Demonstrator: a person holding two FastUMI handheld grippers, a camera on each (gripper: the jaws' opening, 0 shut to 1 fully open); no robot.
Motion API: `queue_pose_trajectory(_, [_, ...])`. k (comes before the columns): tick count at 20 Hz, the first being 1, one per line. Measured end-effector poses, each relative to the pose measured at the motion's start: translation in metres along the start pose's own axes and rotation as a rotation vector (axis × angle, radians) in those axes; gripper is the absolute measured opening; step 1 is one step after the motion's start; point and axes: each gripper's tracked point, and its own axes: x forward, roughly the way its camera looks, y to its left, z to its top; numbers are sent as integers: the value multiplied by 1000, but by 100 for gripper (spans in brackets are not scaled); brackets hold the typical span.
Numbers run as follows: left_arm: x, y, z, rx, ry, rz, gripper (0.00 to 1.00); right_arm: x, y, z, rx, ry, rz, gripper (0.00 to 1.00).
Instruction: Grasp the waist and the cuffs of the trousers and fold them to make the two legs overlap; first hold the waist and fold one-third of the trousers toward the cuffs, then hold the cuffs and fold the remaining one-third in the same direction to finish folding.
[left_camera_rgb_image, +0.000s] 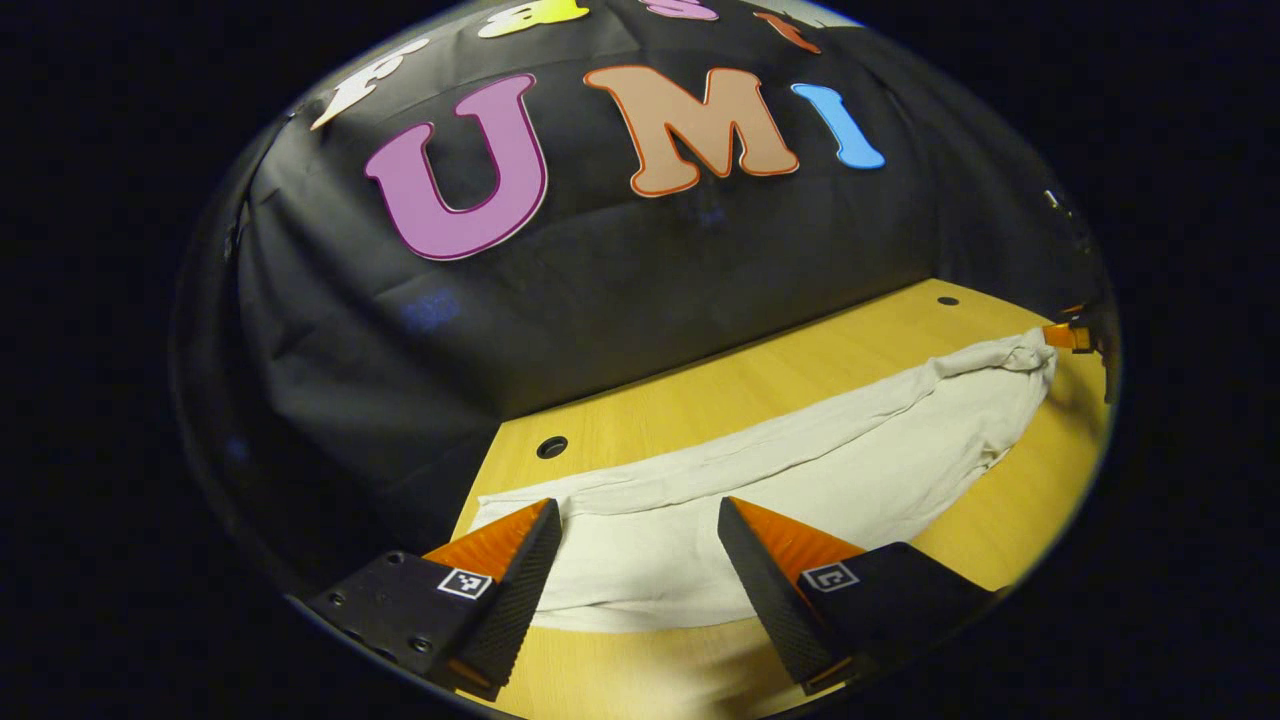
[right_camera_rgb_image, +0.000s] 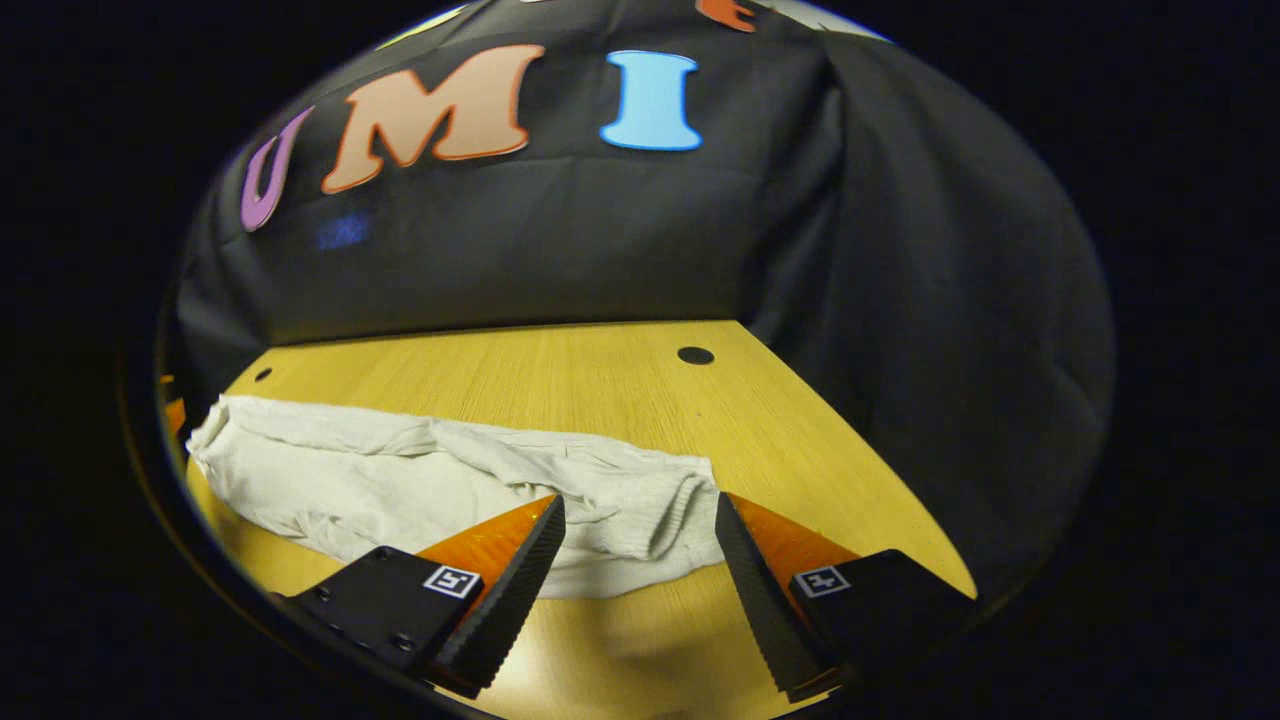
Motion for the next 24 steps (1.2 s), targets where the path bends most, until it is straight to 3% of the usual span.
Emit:
queue_pose_trajectory(5, [-30, -11, 7, 2, -17, 13, 96, 19, -25, -12, 178, 54, -20, 99])
queue_pose_trajectory(6, [-33, -12, 7, -3, -12, 18, 96, 24, -27, -15, 196, 64, -20, 94])
queue_pose_trajectory(7, [-37, -14, 6, -6, -9, 21, 96, 29, -29, -19, 215, 78, -19, 97])
queue_pose_trajectory(8, [-39, -15, 4, -8, -5, 25, 96, 34, -28, -24, 237, 100, -14, 94])
queue_pose_trajectory(14, [-50, -18, 5, 4, 2, 39, 96, 52, -27, -51, 342, 204, -2, 97])
queue_pose_trajectory(17, [-51, -22, 4, 3, 7, 45, 96, 53, -22, -54, 340, 208, 28, 71])
queue_pose_trajectory(20, [-52, -25, 5, 8, 11, 46, 96, 58, -31, -53, 386, 224, 22, 19])
queue_pose_trajectory(22, [-55, -27, 7, 1, 8, 50, 96, 57, -42, -51, 371, 217, 5, 8])
queue_pose_trajectory(23, [-56, -28, 8, -5, 4, 52, 96, 54, -46, -47, 358, 212, -2, 7])
queue_pose_trajectory(24, [-57, -28, 9, -12, 3, 55, 96, 51, -52, -42, 357, 207, -7, 13])
